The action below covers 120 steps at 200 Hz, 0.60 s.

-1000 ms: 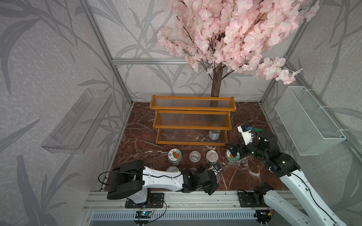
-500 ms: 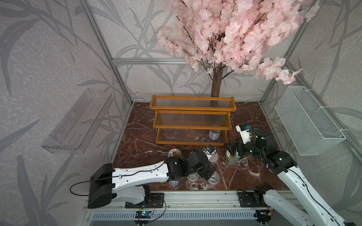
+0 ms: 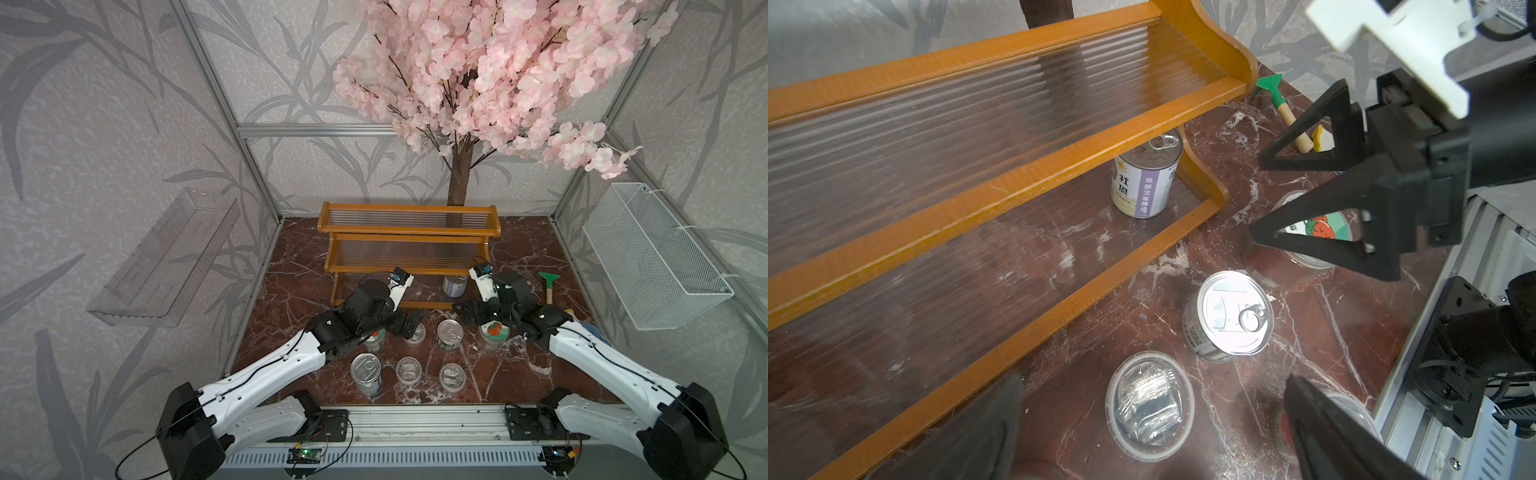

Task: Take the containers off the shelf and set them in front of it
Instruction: 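Pick up a container from the shelf.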

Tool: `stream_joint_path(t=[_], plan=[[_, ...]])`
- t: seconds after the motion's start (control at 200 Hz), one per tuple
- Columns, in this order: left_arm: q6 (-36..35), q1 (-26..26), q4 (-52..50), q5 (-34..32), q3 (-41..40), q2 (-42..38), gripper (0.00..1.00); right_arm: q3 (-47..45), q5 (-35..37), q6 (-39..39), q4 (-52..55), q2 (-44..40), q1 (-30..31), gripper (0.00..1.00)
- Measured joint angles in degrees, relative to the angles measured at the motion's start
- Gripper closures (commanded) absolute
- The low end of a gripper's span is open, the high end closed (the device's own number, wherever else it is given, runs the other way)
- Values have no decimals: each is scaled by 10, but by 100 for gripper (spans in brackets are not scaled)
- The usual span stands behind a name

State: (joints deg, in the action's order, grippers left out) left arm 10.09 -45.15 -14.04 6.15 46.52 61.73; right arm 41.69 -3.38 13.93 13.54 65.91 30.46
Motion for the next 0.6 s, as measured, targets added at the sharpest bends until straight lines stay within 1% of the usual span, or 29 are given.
stream_joint_path(t=[0.06,0.16,0.4,0.6], plan=[[0,5,6,7,-2,4,0,-4,31,10,-34,28,0,1],[0,11,17,14,-2,7,0,-8,59,18,-87,68,0,1],[1,12,34,26,-7,10,0,-5,80,26,-193,173,4,1],[2,14,35,30,-14,11,0,-1,116,51,-256,224,4,1]])
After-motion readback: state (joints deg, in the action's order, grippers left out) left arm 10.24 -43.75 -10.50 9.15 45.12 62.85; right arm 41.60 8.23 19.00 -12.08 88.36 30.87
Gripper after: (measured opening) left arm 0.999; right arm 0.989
